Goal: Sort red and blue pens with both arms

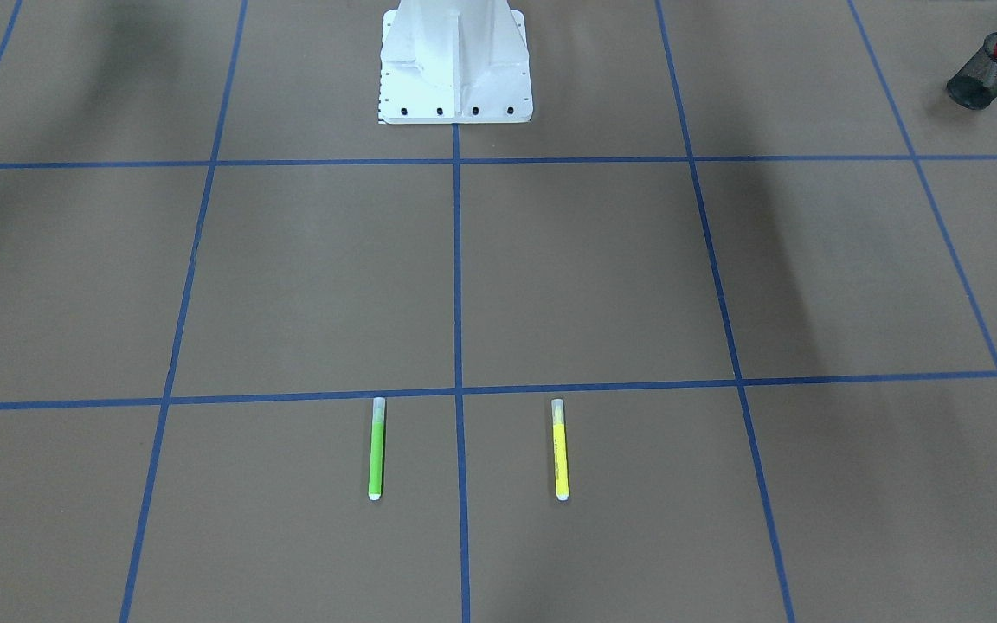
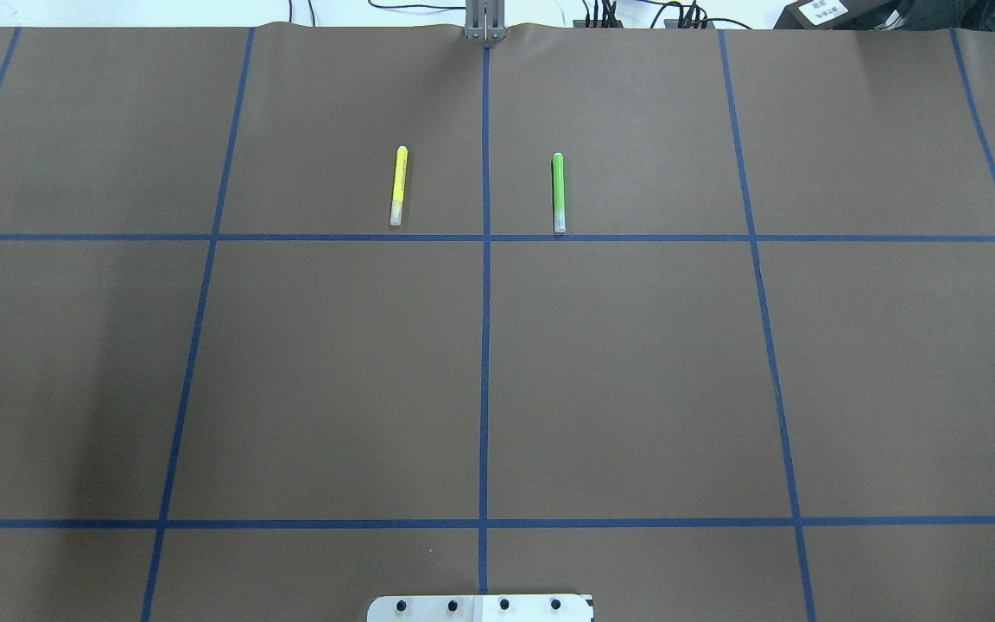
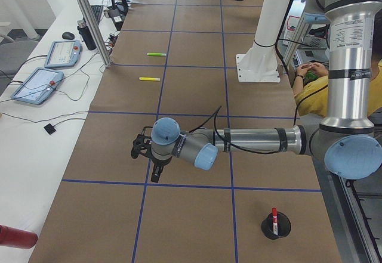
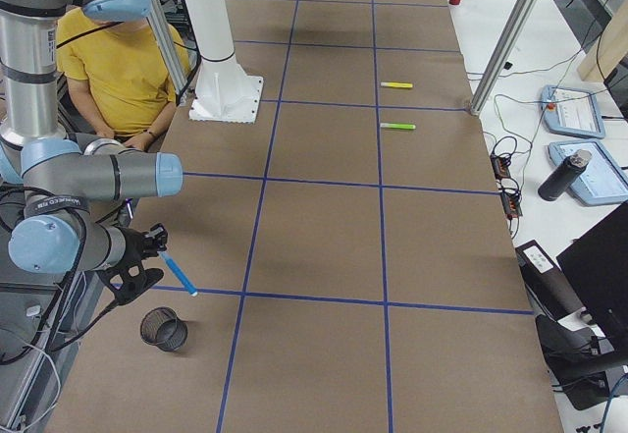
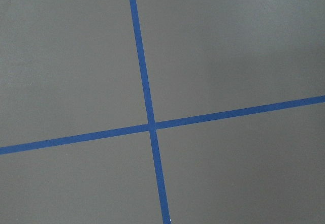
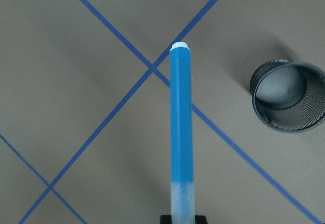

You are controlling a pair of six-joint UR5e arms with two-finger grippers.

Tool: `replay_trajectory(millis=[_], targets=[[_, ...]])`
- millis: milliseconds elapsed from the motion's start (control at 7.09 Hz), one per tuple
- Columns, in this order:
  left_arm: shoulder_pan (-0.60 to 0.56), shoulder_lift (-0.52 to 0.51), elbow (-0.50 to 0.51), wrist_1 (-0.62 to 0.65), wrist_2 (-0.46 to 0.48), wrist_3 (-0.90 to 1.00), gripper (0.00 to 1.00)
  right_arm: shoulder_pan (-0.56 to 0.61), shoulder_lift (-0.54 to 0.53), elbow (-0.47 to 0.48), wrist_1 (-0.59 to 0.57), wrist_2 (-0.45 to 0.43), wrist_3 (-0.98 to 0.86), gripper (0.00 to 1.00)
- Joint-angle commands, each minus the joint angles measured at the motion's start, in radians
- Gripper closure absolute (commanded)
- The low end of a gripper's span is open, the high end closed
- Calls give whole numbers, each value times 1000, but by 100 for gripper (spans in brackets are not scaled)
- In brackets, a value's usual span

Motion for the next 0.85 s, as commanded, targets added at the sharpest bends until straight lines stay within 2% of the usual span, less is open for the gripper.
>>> replay_trajectory(millis=[0, 423, 706], targets=[[0, 4, 0, -8, 0, 1, 0, 48, 2, -82, -100, 37, 12, 100], [-1, 5, 0, -28, 0, 0, 0, 154, 49, -249, -93, 3, 18, 100], [0, 19, 0, -52, 0, 0, 0, 228, 51, -274, -87, -84, 6, 100]])
